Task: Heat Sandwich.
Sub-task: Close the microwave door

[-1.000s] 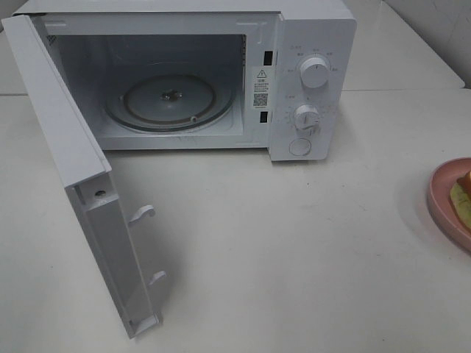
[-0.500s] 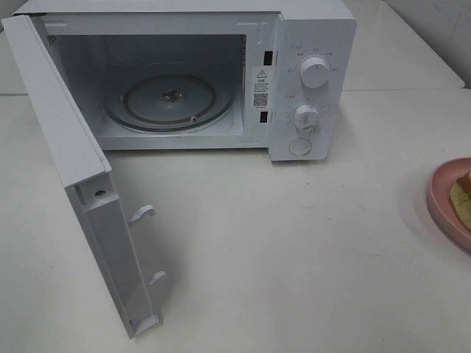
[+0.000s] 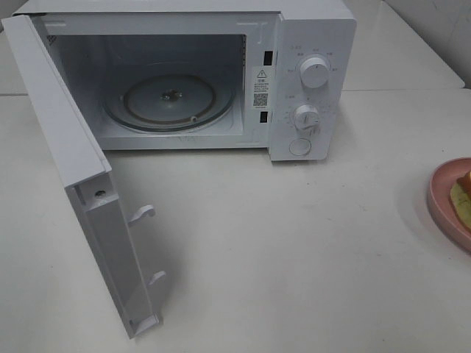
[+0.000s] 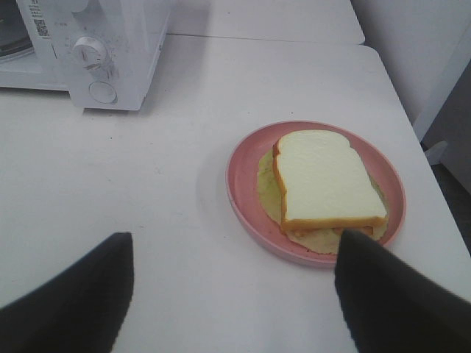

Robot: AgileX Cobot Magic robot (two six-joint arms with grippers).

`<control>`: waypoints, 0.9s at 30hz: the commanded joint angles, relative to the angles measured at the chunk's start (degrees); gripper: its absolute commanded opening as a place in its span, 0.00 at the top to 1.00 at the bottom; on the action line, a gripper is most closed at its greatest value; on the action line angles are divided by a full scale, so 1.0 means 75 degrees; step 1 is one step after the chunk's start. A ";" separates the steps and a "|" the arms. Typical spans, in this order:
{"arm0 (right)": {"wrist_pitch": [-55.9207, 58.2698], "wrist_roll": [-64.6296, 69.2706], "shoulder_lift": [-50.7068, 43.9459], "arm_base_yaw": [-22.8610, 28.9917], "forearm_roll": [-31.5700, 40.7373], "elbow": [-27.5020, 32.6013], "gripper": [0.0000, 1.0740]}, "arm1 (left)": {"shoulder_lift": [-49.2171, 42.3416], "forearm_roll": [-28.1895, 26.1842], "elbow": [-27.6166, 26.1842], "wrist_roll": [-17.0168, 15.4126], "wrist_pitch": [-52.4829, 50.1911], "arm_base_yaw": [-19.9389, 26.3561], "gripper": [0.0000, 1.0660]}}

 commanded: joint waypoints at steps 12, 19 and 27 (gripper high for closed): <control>-0.0053 -0.0069 -0.0206 -0.0061 0.0008 0.0023 0.31 | 0.2170 -0.0160 -0.0306 -0.0031 -0.1154 0.0023 0.41; -0.0053 -0.0061 -0.0206 -0.0061 0.0008 0.0023 0.31 | 0.3293 -0.0138 -0.0306 -0.0031 -0.2200 0.0023 0.78; -0.0053 -0.0061 -0.0206 -0.0061 0.0008 0.0023 0.31 | 0.4385 -0.0199 -0.0222 -0.0023 -0.3430 0.0023 1.00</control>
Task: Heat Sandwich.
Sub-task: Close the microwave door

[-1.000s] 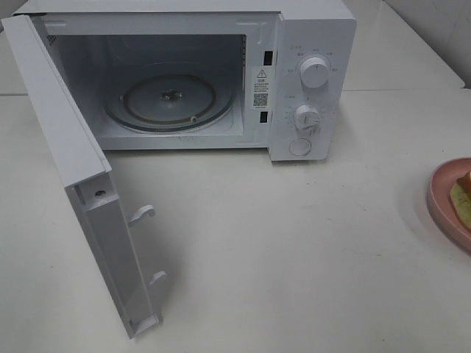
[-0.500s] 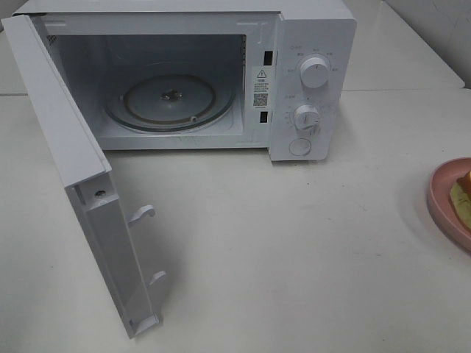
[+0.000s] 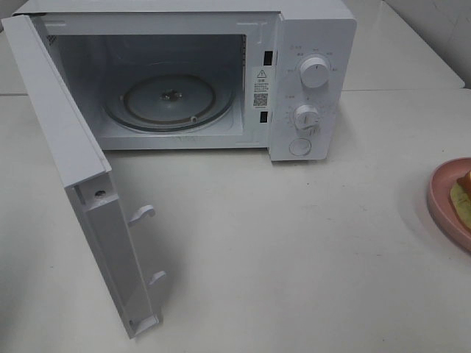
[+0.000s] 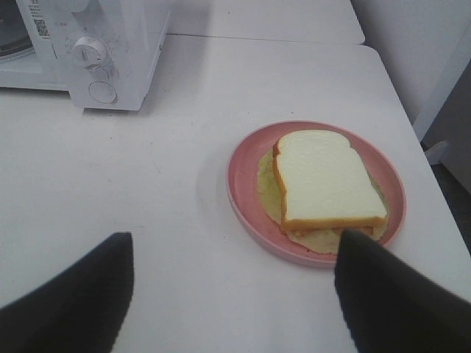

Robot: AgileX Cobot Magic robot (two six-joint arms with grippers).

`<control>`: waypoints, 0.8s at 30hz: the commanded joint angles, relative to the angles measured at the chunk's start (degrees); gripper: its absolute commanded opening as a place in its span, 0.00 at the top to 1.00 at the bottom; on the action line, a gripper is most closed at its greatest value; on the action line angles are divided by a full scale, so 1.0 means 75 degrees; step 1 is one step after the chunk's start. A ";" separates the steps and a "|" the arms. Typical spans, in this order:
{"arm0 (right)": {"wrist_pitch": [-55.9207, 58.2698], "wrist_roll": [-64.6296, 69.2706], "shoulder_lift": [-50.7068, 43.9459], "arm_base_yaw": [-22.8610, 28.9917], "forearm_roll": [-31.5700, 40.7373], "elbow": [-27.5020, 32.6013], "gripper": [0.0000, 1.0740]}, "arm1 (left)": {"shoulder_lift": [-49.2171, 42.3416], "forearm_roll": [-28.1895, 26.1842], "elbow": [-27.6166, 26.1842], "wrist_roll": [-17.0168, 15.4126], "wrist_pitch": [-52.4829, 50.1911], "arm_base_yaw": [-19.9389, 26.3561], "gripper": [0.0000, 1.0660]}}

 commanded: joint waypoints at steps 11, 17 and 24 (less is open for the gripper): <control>-0.0053 -0.0061 -0.0206 -0.0061 0.0008 0.0023 0.31 | 0.1597 -0.0053 0.1711 0.0435 -0.5073 0.0023 1.00; -0.0053 -0.0061 -0.0206 -0.0061 0.0008 0.0023 0.31 | 0.2903 -0.0053 0.2208 0.0420 -0.7448 0.0023 1.00; -0.0053 -0.0061 -0.0206 -0.0061 0.0008 0.0023 0.31 | 0.4079 0.0542 0.2208 -0.0046 -0.9183 0.0023 1.00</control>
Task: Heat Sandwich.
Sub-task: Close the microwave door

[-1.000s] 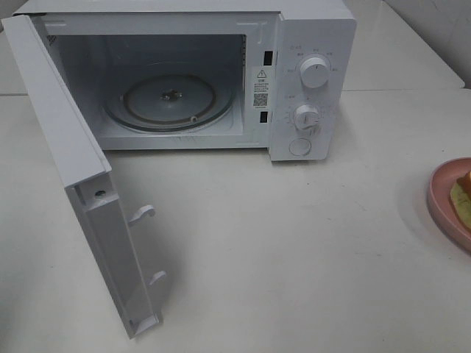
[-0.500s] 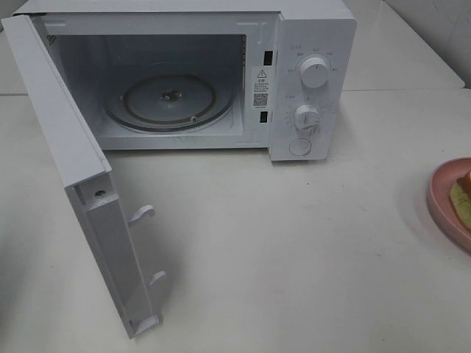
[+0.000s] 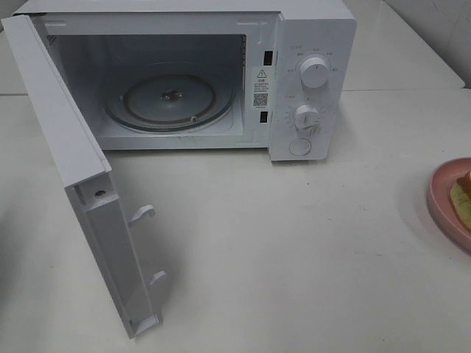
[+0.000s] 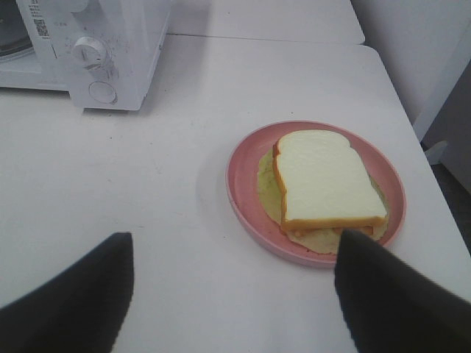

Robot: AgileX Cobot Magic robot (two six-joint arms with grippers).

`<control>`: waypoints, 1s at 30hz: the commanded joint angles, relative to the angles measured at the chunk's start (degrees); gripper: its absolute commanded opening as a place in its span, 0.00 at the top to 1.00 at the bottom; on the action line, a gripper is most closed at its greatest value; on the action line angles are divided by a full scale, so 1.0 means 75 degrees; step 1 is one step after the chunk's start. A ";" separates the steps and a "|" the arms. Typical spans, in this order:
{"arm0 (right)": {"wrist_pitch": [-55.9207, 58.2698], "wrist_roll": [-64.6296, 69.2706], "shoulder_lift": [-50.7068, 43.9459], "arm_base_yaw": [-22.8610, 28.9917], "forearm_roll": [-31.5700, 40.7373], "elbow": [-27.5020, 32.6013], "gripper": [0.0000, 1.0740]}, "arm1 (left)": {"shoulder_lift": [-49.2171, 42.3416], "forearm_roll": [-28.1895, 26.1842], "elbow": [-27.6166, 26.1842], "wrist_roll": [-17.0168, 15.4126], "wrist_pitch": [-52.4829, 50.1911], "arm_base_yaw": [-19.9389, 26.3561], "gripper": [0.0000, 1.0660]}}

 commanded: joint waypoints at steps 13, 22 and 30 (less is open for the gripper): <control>-0.0053 -0.0069 -0.0206 -0.0061 0.0008 0.0023 0.31 | 0.2987 0.3682 -0.0542 -0.2284 -0.3361 0.0023 1.00; -0.0053 -0.0061 -0.0206 -0.0061 0.0008 0.0023 0.31 | 0.4034 0.3667 -0.1154 -0.2422 -0.3644 -0.0802 1.00; -0.0053 -0.0061 -0.0206 -0.0061 0.0008 0.0023 0.31 | 0.4767 0.2307 -0.1696 -0.2024 -0.3675 -0.2108 1.00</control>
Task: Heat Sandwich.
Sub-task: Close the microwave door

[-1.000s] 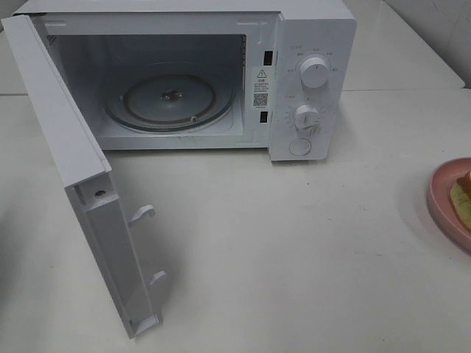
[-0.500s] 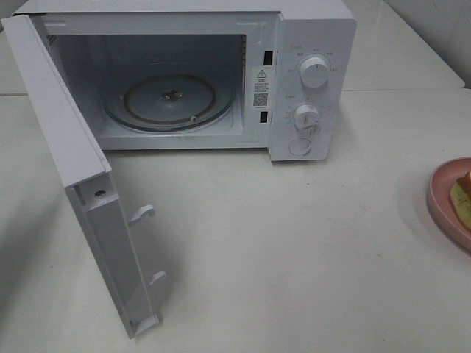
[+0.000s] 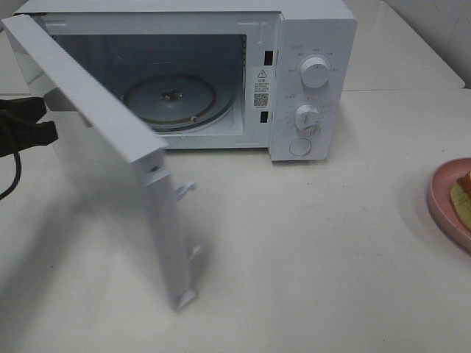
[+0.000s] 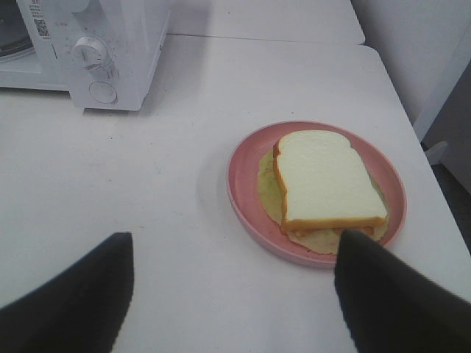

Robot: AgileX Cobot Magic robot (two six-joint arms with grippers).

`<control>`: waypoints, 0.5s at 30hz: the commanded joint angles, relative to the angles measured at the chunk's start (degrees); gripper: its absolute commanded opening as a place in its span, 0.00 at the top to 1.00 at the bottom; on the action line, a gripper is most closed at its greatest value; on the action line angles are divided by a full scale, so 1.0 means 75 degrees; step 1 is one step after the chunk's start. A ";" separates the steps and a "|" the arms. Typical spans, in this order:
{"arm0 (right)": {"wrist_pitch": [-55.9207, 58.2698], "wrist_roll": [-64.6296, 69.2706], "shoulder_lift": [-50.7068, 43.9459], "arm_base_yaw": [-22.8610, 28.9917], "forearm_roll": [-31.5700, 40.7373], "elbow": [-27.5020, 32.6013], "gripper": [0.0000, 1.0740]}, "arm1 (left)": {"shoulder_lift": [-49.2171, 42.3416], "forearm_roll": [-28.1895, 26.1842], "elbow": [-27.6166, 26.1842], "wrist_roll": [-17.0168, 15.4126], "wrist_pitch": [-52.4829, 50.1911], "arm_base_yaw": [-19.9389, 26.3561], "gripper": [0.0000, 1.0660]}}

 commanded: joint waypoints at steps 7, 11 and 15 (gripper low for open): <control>-0.0053 -0.0061 -0.0206 -0.0061 0.0000 0.0023 0.31 | 0.0550 -0.0535 -0.0756 0.0489 -0.0199 -0.1192 1.00; -0.0053 -0.0061 -0.0206 -0.0061 0.0000 0.0023 0.31 | 0.0756 -0.0894 -0.1077 0.0550 -0.0199 -0.1635 1.00; -0.0053 -0.0061 -0.0206 -0.0061 0.0000 0.0023 0.31 | 0.0932 -0.1276 -0.1429 0.0710 -0.0153 -0.2040 1.00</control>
